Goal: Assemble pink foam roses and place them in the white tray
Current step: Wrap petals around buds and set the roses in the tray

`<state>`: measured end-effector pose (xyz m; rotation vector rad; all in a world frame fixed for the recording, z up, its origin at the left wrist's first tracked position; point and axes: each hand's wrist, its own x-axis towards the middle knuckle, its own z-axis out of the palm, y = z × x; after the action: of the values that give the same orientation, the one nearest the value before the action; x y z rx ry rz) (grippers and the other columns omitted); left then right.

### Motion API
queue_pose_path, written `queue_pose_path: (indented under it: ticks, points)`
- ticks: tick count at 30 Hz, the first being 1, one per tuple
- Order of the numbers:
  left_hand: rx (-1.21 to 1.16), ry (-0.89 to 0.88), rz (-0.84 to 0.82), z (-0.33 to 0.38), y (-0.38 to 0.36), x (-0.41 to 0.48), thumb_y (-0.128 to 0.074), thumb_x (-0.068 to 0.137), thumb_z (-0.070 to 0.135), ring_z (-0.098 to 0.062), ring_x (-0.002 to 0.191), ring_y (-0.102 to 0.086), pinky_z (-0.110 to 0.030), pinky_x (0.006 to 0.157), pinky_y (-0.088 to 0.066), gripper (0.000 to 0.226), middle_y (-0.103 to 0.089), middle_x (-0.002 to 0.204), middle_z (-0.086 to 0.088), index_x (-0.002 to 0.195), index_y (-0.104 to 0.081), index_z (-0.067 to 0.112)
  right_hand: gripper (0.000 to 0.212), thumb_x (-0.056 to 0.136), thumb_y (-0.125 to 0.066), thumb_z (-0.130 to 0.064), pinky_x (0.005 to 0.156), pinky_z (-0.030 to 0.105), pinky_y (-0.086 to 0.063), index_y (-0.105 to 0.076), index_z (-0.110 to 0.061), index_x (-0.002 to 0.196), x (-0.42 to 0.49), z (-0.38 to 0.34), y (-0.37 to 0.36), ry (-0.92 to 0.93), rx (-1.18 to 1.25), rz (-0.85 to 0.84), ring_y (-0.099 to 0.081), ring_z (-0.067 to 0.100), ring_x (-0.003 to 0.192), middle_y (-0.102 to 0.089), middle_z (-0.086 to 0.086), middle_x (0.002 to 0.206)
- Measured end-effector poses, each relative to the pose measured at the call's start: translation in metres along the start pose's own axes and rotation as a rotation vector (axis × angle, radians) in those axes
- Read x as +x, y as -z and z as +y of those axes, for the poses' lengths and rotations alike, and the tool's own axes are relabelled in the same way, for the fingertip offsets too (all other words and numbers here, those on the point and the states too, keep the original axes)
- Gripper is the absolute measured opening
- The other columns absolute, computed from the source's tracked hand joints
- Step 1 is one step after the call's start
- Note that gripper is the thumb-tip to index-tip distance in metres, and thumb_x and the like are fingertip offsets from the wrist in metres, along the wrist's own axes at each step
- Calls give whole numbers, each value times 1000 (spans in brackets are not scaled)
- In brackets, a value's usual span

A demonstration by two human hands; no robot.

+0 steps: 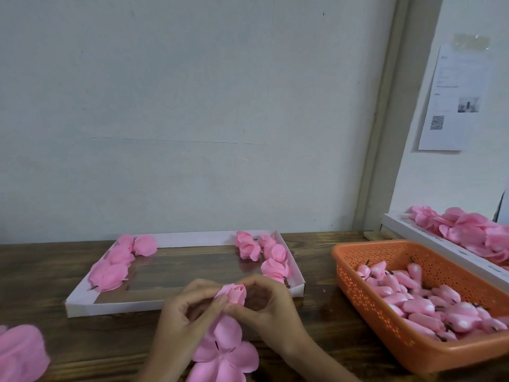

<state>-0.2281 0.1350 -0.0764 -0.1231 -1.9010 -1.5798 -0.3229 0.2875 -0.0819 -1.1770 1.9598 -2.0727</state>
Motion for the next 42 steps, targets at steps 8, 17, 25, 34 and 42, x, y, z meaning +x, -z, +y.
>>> queue_pose_path:
  ticks: [8, 17, 25, 34, 42]
  points:
    - [-180, 286, 61, -14, 4, 3, -97, 62, 13, -23, 96, -78, -19, 75, -59, 43, -81, 99, -12, 102, -82, 18, 23, 88, -81, -5, 87, 39, -61, -65, 2, 102, 5, 4, 12, -45, 110, 1, -76, 28, 98, -80, 14, 103]
    - [-314, 405, 255, -25, 4, 5, -75, 74, -23, -25, 73, -77, -26, 64, -63, 31, -78, 90, -24, 78, -81, 7, 25, 84, -88, -13, 84, 39, -60, -68, -11, 99, 4, -1, 10, -68, 110, -125, -75, 25, 95, -79, 16, 103]
    - [-267, 341, 298, -21, 1, 1, -82, 71, -11, -30, 79, -79, -37, 77, -61, 25, -79, 87, -21, 80, -81, 12, 26, 80, -90, -16, 84, 37, -62, -68, -14, 94, 1, -5, 5, -72, 25, -142, -77, 28, 101, -80, 10, 103]
    - [-171, 194, 249, -11, -2, 1, -78, 70, -23, -16, 56, -72, -19, 53, -57, 30, -77, 73, -21, 69, -80, 8, 36, 79, -87, -3, 87, 48, -61, -57, 10, 92, -3, -5, -6, -64, 56, -119, -78, 32, 98, -80, 14, 100]
    - [-358, 205, 187, -12, 0, 2, -75, 77, 10, -31, 95, -78, -27, 73, -63, 23, -79, 100, -21, 99, -82, 8, 29, 79, -86, 1, 74, 31, -60, -58, 3, 87, 1, -1, 0, -73, 83, -1, -74, 19, 83, -79, 10, 91]
